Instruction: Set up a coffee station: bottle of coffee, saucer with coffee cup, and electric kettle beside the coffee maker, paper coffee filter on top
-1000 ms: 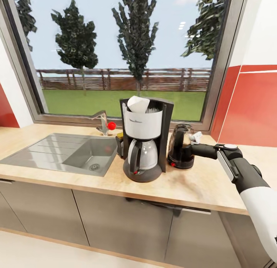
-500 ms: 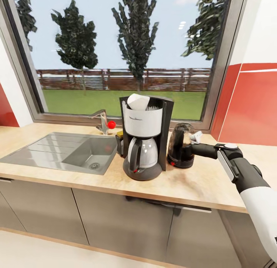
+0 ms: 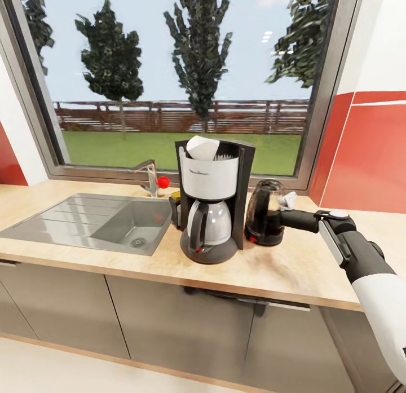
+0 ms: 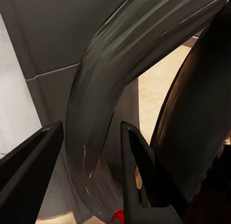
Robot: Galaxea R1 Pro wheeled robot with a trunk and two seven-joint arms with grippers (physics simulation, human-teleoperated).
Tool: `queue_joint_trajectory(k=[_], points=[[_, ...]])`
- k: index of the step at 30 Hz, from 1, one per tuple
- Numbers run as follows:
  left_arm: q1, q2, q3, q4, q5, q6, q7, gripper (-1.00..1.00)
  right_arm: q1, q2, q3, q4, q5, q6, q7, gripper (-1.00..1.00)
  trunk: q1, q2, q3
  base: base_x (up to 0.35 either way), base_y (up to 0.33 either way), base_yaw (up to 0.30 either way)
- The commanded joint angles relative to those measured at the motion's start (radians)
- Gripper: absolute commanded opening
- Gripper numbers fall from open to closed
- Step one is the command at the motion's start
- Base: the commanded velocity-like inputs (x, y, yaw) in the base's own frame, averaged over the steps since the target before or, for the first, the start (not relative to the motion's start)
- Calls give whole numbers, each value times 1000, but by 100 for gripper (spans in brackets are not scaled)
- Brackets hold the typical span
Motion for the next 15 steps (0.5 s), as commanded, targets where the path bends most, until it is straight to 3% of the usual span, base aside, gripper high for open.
queue_joint_trajectory(k=[1,15], points=[[-1,0,2,1,-3,-5,-3,100,0,-1,5,1,8,15,0,-100,0,0,-1,0,0,0],[-1,0,2,1,-3,-5,-3,100,0,-1,5,1,8,15,0,-100,0,0,-1,0,0,0]])
